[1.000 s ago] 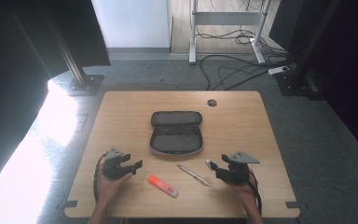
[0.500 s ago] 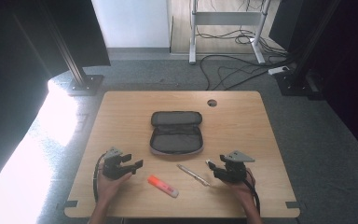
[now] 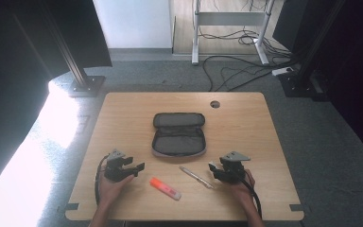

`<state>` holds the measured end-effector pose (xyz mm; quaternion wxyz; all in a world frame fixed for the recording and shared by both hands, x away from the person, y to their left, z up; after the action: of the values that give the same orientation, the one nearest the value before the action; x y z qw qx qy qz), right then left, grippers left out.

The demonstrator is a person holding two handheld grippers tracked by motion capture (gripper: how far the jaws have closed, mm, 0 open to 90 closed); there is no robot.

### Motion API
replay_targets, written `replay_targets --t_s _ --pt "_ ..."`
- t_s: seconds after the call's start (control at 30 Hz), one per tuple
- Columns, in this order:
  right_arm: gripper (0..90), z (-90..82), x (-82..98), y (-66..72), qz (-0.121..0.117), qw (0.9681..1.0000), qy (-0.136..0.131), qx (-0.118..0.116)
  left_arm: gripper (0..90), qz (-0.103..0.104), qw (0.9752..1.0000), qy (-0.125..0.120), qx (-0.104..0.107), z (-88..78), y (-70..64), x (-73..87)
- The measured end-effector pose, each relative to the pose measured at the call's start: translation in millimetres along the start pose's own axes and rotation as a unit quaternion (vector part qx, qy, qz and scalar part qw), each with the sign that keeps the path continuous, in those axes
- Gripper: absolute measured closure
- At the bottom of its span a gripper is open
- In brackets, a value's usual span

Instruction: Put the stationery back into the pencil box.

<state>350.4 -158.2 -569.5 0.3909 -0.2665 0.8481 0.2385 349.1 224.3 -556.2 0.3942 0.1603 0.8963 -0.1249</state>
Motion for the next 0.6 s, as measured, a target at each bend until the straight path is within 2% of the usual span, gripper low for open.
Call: replay_targets --t_s 0.3,0.4,0.6 --pt "52.7 11.1 2.6 3.0 -0.02 0.9994 0.026 0.013 32.8 -0.003 1.0 0.003 0.0 1.2 1.1 0.6" --pt "56.5 12.2 2.5 4.4 -0.021 0.9994 0.025 0.014 32.8 -0.005 1.0 0.001 0.0 0.5 1.9 0.4" --pt "72.0 11.3 3.0 4.8 -0.017 0.9995 0.022 0.011 33.0 -0.005 1.0 0.002 -0.001 0.9 2.3 0.8"
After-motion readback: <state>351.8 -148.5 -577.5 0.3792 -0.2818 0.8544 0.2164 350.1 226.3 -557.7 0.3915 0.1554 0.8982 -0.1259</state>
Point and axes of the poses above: each handheld gripper's, and its own axes: z roughly forward along the jaws, x roughly out of its underside, y roughly to its left, the point moved 4 cm from there along z, roughly forward along the jaws, and after that the axes turned 12 degrees about -x, right-handed, at the moved point
